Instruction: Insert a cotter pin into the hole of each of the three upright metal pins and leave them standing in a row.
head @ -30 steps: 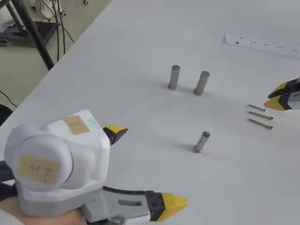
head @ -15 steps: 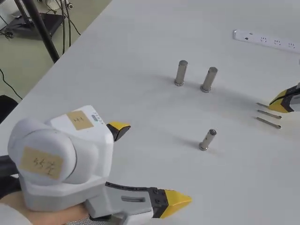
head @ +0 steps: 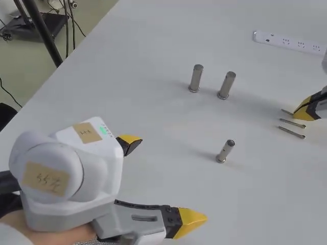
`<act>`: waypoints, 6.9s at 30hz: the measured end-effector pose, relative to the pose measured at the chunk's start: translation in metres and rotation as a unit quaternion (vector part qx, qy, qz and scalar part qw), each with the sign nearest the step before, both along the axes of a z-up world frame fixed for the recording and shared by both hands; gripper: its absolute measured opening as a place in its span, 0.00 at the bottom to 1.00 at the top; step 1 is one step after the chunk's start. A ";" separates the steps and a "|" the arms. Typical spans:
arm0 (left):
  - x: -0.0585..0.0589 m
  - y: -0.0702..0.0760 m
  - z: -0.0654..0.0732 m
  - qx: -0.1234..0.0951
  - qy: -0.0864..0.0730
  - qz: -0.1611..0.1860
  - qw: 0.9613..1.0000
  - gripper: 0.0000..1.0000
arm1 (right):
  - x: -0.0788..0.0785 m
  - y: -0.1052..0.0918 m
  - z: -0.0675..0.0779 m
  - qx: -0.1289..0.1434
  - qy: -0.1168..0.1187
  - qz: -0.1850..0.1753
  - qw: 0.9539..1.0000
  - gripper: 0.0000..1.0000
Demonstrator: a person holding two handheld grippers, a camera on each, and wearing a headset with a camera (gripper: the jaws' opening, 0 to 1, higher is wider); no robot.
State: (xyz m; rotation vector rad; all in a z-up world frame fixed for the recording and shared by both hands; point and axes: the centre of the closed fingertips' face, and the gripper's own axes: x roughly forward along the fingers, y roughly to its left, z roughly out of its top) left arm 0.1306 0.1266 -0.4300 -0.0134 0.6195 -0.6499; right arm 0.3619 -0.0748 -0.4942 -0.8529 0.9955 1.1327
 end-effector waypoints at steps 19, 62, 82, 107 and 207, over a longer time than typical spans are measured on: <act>0.003 -0.001 0.003 -0.001 -0.003 -0.002 1.000 0.93 | -0.002 -0.003 -0.003 -0.001 0.030 -0.018 0.999 0.00; 0.026 -0.022 0.033 -0.019 -0.035 -0.036 0.999 0.87 | -0.042 0.011 0.074 0.093 -0.147 -0.019 0.985 0.00; 0.047 -0.068 0.052 -0.062 -0.041 -0.095 0.993 0.72 | -0.095 0.026 0.107 0.146 -0.226 -0.017 0.963 0.00; 0.070 -0.112 0.066 -0.133 0.016 -0.125 0.983 0.32 | -0.150 0.051 0.111 0.140 -0.314 0.035 0.938 0.00; 0.060 -0.109 0.061 -0.094 0.002 -0.166 0.982 0.00 | -0.177 0.051 0.097 0.272 -0.160 -0.094 0.944 0.25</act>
